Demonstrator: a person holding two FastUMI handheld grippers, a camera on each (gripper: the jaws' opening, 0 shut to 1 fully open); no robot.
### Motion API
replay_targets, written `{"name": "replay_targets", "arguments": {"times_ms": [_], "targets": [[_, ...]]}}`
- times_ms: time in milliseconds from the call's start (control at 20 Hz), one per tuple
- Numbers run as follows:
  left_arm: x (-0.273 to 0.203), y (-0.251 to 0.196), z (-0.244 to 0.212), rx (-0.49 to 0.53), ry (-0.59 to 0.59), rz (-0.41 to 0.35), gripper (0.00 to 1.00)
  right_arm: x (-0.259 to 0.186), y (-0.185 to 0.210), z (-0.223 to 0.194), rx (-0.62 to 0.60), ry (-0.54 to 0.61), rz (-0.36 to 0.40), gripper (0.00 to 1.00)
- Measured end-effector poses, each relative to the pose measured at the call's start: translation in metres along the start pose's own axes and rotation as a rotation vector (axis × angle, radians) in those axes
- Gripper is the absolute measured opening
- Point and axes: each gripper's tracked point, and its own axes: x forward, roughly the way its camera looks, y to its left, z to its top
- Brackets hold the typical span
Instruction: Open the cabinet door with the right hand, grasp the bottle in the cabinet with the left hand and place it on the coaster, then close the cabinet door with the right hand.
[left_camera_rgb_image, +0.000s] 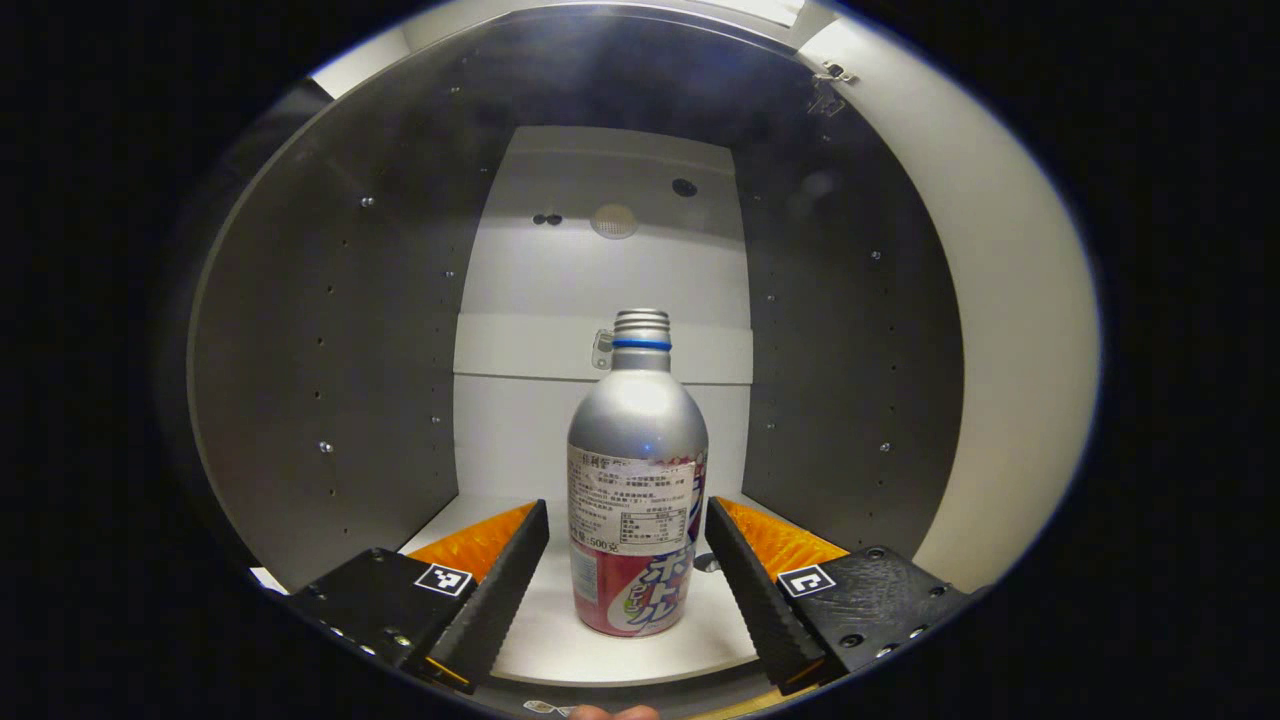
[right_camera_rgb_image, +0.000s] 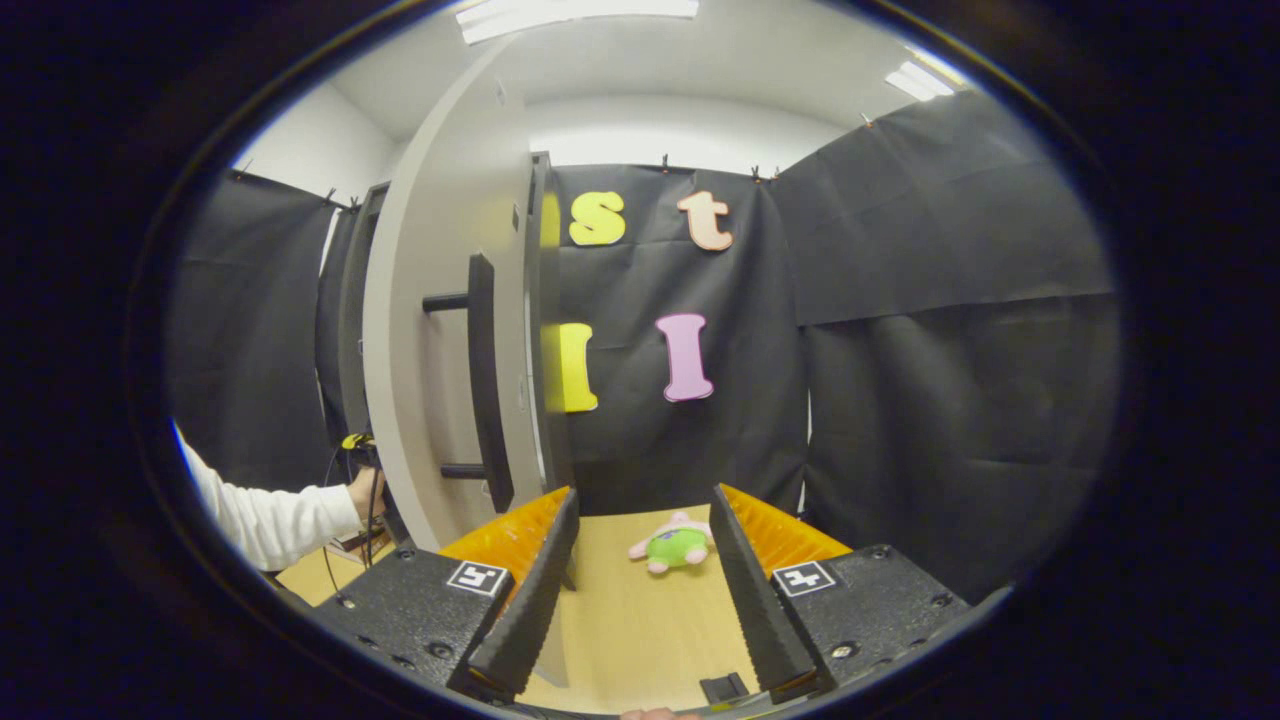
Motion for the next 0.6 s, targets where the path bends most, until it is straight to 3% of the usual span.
{"name": "replay_targets", "arguments": {"times_ms": [150, 300, 400, 600], "targets": [[0.003, -0.003, 0.004, -0.016, -0.007, -0.025, 0.94, 0.000, -0.006, -0.005, 0.019, 0.015, -0.014, 0.82], [0.001, -0.005, 0.004, -0.002, -0.007, -0.021, 0.79, 0.001, -0.006, -0.006, 0.033, 0.018, -0.014, 0.82], [-0.002, -0.005, 0.005, 0.016, -0.002, -0.024, 0.74, 0.002, -0.004, -0.006, 0.032, 0.021, -0.005, 0.82], [-0.033, -0.008, 0.021, 0.018, -0.046, -0.043, 0.74, 0.004, 0.003, -0.008, 0.010, 0.018, 0.017, 0.82]]}}
